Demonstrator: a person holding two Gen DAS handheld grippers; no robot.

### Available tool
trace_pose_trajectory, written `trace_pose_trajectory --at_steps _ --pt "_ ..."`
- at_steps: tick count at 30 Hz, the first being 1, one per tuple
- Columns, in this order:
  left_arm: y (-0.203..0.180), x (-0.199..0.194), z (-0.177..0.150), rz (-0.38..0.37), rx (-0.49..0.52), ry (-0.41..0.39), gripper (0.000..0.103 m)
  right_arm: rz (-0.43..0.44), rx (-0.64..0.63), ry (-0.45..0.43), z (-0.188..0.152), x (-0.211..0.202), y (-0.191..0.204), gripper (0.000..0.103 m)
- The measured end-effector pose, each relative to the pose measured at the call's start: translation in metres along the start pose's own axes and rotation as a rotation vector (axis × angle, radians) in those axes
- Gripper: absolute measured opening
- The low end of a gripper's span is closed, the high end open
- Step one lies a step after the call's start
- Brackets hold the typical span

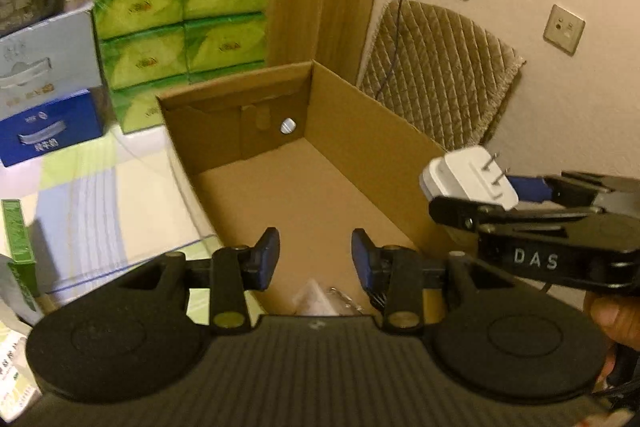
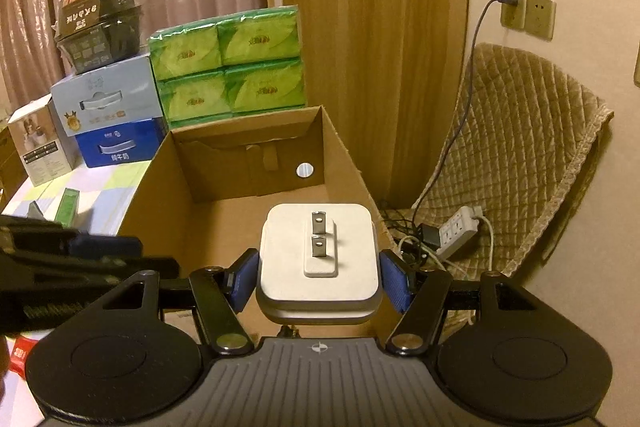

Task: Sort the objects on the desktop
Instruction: 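Open left tool releasing tube box while right tool drops plug into box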

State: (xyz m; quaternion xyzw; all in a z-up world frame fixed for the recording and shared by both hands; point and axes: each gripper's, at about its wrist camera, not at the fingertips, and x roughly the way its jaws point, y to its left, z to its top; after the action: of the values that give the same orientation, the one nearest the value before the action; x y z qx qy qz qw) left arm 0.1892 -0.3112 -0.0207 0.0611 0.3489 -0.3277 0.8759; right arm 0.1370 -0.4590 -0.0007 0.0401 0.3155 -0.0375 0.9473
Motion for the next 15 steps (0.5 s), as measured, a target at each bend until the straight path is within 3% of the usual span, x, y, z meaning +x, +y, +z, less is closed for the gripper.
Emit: trace_pose_trajectory --at_steps 15 --pt "0.025 -0.04 -0.007 0.057 -0.023 -0.052 0.047 0.059 0.06 0.045 -0.004 0.007 0.01 0.062"
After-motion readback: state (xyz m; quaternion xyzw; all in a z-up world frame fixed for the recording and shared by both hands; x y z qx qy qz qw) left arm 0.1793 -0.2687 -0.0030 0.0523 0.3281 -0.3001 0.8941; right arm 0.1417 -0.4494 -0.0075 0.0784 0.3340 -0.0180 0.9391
